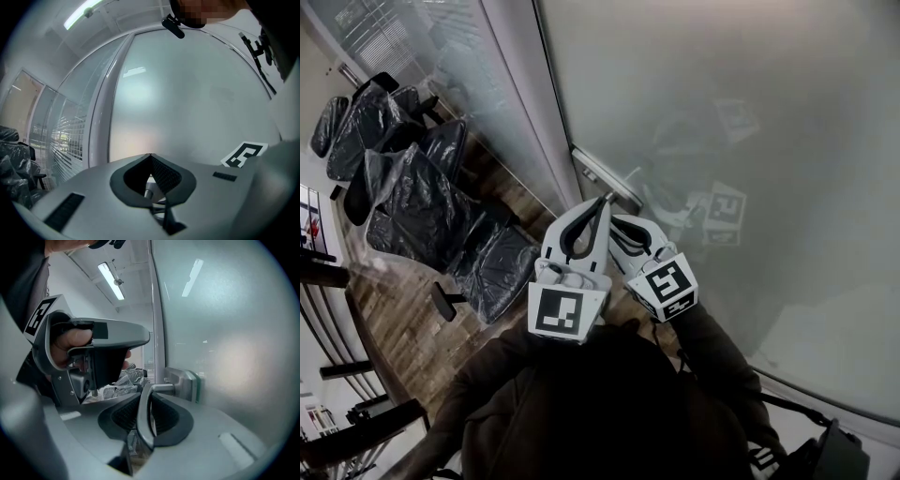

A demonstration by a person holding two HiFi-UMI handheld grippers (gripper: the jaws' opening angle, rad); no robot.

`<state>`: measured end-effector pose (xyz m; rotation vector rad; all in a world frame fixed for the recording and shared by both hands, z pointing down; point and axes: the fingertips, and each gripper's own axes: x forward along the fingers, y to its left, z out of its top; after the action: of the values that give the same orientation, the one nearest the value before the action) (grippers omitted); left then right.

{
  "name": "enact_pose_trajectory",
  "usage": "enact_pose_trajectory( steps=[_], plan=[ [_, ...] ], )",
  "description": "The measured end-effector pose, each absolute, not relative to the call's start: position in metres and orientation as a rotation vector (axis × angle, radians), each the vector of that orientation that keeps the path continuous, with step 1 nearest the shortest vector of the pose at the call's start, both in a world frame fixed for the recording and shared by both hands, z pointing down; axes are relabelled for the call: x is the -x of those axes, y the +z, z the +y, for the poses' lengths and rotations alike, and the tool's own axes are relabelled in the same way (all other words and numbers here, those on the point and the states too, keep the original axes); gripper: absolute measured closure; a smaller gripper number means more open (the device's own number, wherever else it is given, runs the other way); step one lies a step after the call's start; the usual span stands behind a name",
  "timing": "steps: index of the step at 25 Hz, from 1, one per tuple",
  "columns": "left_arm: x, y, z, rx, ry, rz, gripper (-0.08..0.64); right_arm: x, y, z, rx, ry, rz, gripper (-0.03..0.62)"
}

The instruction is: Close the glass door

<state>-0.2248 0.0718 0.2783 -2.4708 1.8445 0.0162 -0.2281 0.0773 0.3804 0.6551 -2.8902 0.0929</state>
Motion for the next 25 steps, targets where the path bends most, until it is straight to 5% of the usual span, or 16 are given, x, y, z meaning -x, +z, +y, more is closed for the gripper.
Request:
enact_pose_trajectory(
  steps=[13, 16, 25],
  plan=[
    [0.246, 0.273, 0.061, 2.433, 0.048, 1.878, 0.563, 0.210, 0.321, 0.081, -0.783, -0.034, -2.969, 0.525],
    [0.245, 0.276, 0.059, 2.436, 0.040, 1.870, 0.563, 0.193, 0.294, 0.079, -0.889, -0.078, -3.021, 0.591],
    [0.230, 0.270, 0.057, 2.473, 0.030, 1.818, 0.563, 0.181, 0.274, 0.077, -1.014, -0.073, -3.039, 0.591]
  ],
)
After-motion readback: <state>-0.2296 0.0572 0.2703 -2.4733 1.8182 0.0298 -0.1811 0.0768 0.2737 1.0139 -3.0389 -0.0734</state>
